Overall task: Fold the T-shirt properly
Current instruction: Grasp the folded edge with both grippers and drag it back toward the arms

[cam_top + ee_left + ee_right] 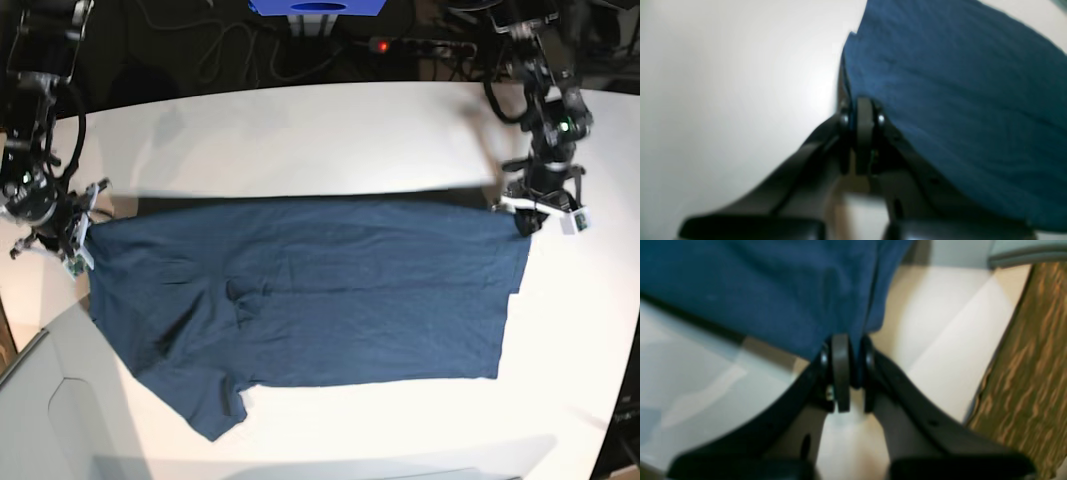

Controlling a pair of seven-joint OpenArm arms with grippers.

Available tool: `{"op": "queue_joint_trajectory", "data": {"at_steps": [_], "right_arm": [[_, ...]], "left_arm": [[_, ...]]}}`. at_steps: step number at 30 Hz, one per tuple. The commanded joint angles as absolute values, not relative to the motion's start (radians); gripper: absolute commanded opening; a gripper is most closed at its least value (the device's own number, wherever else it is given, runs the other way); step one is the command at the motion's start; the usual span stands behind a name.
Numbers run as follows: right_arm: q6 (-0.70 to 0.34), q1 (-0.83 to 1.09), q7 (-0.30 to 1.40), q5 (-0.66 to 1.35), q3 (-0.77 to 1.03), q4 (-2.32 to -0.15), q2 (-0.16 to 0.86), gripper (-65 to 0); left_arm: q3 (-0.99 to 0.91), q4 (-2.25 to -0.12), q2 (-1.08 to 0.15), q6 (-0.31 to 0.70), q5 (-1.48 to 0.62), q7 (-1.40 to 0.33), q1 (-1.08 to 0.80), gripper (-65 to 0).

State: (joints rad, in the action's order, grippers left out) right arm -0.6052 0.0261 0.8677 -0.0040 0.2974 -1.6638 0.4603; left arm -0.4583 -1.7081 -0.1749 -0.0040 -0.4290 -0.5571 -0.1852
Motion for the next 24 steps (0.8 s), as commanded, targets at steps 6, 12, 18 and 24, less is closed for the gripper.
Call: {"op": "queue_joint_trajectory", "data": {"at_steps": [6, 12, 18, 24], "right_arm": [[-0.615, 0.153, 0.857, -0.002, 0.403, -1.735, 0.437, -64.9], [-0.618, 0.214, 0.860, -0.002, 0.461, -1.744, 0.443, -64.9], [-0.618, 0.306, 0.858, -0.002, 0.472, -1.796, 0.443, -64.9], [-0.618, 0.340, 0.863, -0.002, 0.473, -1.796, 0.441, -64.9]], "left_arm": [[-0.463, -1.827, -0.159, -0.002, -0.433, -0.536, -0.326, -65.0], [-0.572, -1.908, -0.130, -0.001, -0.433, -0.545, -0.423, -65.0], [-0.642, -2.008, -0.056, -0.001, -0.433, -0.549, -0.541, -65.0], [-0.645, -1.995, -0.013, 0.001, -0.433, -0.547, -0.607, -65.0]]}}
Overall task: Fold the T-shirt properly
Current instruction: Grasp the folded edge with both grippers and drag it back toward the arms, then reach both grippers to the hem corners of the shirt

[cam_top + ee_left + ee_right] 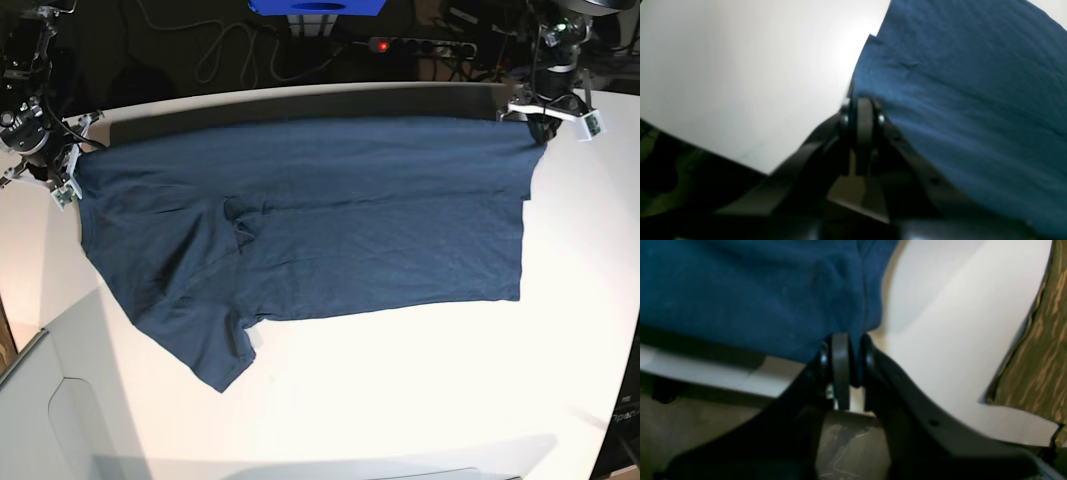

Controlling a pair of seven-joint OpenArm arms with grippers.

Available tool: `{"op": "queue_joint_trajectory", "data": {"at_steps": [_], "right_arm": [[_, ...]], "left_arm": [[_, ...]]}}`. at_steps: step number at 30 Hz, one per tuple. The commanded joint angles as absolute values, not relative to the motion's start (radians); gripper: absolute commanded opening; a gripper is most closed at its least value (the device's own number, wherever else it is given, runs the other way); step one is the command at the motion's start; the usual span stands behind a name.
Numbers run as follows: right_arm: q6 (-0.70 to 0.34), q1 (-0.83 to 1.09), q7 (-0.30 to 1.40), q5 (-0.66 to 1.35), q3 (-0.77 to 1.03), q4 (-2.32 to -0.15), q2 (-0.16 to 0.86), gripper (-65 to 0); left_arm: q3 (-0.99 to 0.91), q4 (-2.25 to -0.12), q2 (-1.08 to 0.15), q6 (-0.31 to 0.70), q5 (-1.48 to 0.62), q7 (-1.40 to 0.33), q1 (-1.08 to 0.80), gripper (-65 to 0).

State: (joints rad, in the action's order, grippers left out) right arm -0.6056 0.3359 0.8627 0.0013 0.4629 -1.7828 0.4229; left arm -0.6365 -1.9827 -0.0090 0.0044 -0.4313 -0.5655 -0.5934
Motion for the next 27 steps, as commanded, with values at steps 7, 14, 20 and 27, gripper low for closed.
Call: {"op": "queue_joint_trajectory", "data": {"at_steps": [7, 14, 20, 27], "right_arm": [[-0.616, 0.390, 0.865, -0.004, 0.473, -1.794, 0.441, -64.9], [-0.616, 0.395, 0.865, -0.074, 0.473, -1.794, 0.437, -64.8], [-0.616, 0.387, 0.865, -0.142, 0.475, -1.796, 0.401, -64.6], [-0.618, 0.386, 0.866, -0.157, 0.475, -1.799, 0.389, -61.2]], "left_arm": [[-0.644, -1.992, -0.008, 0.001, -0.433, -0.547, -0.677, -65.0], [-0.644, -1.994, -0.010, 0.001, -0.433, -0.547, -0.720, -65.0], [-0.644, -1.994, -0.010, 0.001, -0.433, -0.549, -0.722, -65.0], [-0.645, -1.995, -0.010, -0.002, -0.433, -0.549, -0.733, -51.2]]}}
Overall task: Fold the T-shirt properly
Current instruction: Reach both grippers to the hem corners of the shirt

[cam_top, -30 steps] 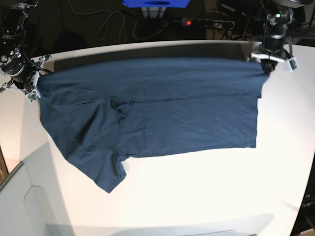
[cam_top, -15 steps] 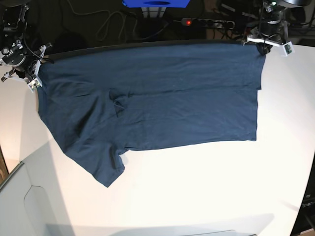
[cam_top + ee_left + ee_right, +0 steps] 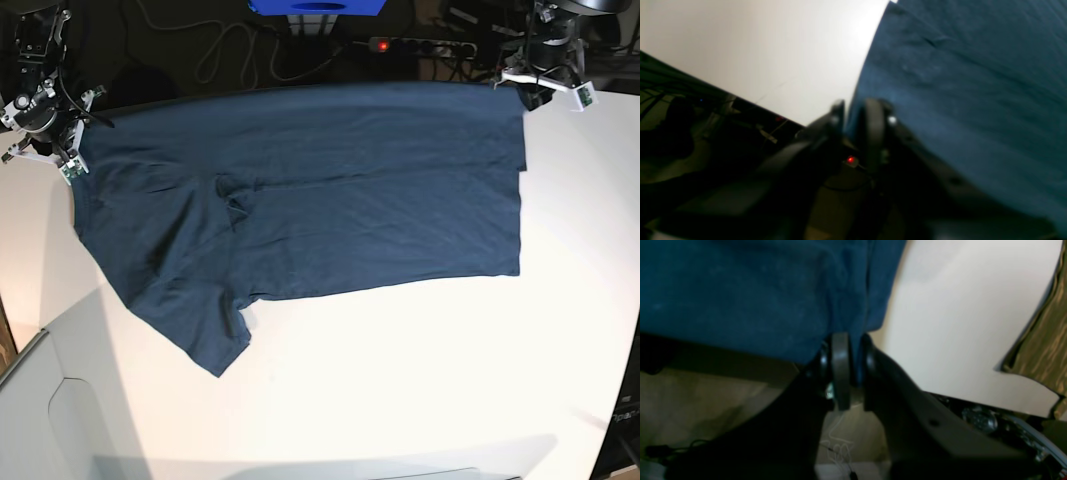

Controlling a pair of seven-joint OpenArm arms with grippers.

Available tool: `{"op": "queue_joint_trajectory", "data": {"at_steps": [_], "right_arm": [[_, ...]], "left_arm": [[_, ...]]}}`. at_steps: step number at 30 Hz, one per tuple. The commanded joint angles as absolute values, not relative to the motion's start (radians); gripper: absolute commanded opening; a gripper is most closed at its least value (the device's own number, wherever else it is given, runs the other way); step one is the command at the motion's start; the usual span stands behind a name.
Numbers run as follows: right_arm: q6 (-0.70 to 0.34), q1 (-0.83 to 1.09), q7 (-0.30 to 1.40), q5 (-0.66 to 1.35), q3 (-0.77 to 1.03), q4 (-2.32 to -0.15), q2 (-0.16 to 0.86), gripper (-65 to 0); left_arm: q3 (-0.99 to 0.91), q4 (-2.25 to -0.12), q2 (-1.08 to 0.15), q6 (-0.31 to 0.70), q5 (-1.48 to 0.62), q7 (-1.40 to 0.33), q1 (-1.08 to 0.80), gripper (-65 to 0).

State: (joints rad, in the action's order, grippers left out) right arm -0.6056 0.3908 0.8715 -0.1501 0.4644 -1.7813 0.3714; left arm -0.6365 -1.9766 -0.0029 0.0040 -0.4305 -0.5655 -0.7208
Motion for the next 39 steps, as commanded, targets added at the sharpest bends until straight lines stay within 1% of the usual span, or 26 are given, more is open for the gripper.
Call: {"op": "queue_joint_trajectory", "data": {"at_steps": [1, 8, 11, 17, 22, 24, 26, 28, 30, 34, 39], "right_arm": [[-0.618, 0.387, 0.866, -0.157, 0.475, -1.801, 0.390, -57.6], [-0.618, 0.389, 0.866, -0.157, 0.475, -1.804, 0.394, -27.4], [-0.618, 0.392, 0.866, -0.157, 0.503, -1.825, 0.389, -20.8], [-0.618, 0.384, 0.866, -0.154, 0.587, -1.910, 0.387, -19.9], [-0.618, 0.340, 0.866, -0.153, 0.590, -1.940, 0.378, -19.9], [-0.618, 0.315, 0.866, -0.154, 0.590, -1.943, 0.360, -19.7], [-0.619, 0.289, 0.866, -0.154, 0.587, -1.943, 0.351, -19.8], [-0.650, 0.271, 0.866, -0.156, 0.561, -1.943, 0.343, -19.9], [-0.664, 0.257, 0.866, -0.157, 0.536, -1.943, 0.340, -19.9], [-0.664, 0.240, 0.866, -0.157, 0.509, -1.943, 0.338, -19.9], [-0.664, 0.239, 0.866, -0.157, 0.510, -1.943, 0.338, -19.9]], "left_arm": [[-0.645, -1.995, -0.010, -0.002, -0.433, -0.549, -0.734, -51.2], [-0.648, -2.000, -0.018, -0.002, -0.433, -0.549, -0.730, -50.8], [-0.677, -2.005, -0.019, -0.002, -0.433, -0.549, -0.725, -50.8], [-0.760, -2.005, -0.016, -0.002, -0.433, -0.549, -0.667, -50.8], [-0.779, -2.005, -0.028, -0.001, -0.429, -0.549, -0.575, -50.0], [-0.773, -2.005, -0.056, -0.001, -0.429, -0.555, -0.538, -46.4], [-0.762, -2.005, -0.077, -0.001, -0.433, -0.613, -0.475, -39.7], [-0.760, -2.000, -0.105, -0.001, -0.429, -0.690, -0.378, -32.3], [-0.757, -1.989, -0.133, -0.001, -0.426, -0.745, -0.280, -27.3], [-0.716, -1.874, -0.179, -0.001, -0.424, -0.777, -0.091, -26.5], [-0.567, -1.577, -0.254, -0.001, -0.363, -0.773, 0.099, -26.5]]}}
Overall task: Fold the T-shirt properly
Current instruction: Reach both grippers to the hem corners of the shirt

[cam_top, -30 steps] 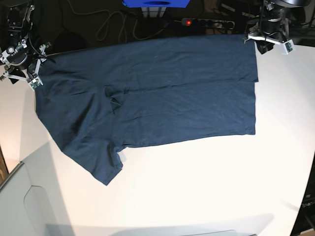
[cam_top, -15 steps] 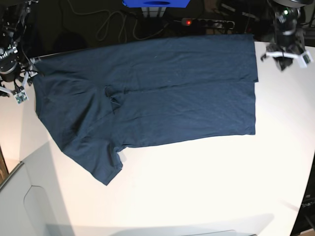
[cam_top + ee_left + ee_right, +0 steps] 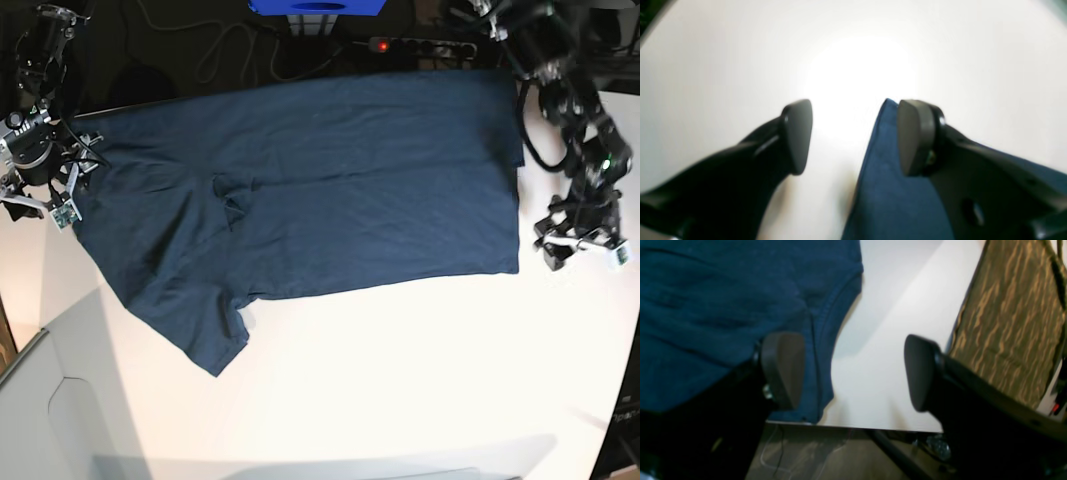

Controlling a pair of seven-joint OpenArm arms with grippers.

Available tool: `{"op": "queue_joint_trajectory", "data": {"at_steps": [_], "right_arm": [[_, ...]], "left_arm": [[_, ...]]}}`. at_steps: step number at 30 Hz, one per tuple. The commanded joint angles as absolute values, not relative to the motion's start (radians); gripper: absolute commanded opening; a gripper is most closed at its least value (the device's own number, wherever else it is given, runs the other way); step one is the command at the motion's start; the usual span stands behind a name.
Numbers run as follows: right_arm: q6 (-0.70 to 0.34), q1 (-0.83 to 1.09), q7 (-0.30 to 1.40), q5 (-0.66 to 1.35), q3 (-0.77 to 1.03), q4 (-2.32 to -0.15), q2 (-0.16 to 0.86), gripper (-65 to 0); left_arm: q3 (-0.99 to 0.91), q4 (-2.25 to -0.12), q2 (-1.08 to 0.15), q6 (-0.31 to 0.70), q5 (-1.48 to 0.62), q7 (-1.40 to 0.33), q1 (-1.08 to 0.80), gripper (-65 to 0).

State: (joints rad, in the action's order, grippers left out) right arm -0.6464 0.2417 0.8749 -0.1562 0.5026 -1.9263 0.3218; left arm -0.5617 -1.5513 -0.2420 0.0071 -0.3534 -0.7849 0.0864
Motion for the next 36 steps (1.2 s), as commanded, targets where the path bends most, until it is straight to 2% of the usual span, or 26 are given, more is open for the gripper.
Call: {"op": "queue_joint_trajectory", "data": {"at_steps": [1, 10, 18, 23, 27, 29, 33, 36], "right_arm": [[-0.664, 0.239, 0.866, -0.157, 0.515, -1.943, 0.338, -19.9], [-0.664, 0.265, 0.868, -0.160, 0.527, -1.943, 0.344, -19.9], [-0.664, 0.262, 0.868, -0.160, 0.567, -1.937, 0.344, -19.9], [-0.664, 0.239, 0.868, -0.160, 0.561, -1.940, 0.344, -19.9], [-0.664, 0.203, 0.868, -0.160, 0.564, -1.936, 0.346, -19.9], [-0.664, 0.165, 0.868, -0.160, 0.561, -1.934, 0.346, -19.7], [-0.664, 0.044, 0.868, -0.159, 0.544, -1.867, 0.338, -19.5], [-0.664, -0.087, 0.868, -0.159, 0.496, -1.727, 0.343, -19.5]], "left_arm": [[-0.536, -1.517, -0.259, 0.001, -0.348, -0.769, 0.137, -26.5], [-0.323, -1.132, -0.260, -0.002, -0.274, -0.495, 0.272, -26.5], [-0.318, -1.041, -0.260, -0.001, -0.268, -0.437, 0.282, -27.9], [-0.317, -1.041, -0.260, -0.001, -0.268, -0.437, 0.282, -47.1], [-0.317, -1.040, -0.260, -0.001, -0.268, -0.435, 0.277, -55.9], [-0.317, -1.040, -0.260, -0.001, -0.268, -0.435, 0.275, -65.0], [-0.317, -1.043, -0.259, -0.002, -0.268, -0.440, 0.277, -65.0], [-0.317, -1.055, -0.259, -0.002, -0.268, -0.440, 0.278, -65.0]]}}
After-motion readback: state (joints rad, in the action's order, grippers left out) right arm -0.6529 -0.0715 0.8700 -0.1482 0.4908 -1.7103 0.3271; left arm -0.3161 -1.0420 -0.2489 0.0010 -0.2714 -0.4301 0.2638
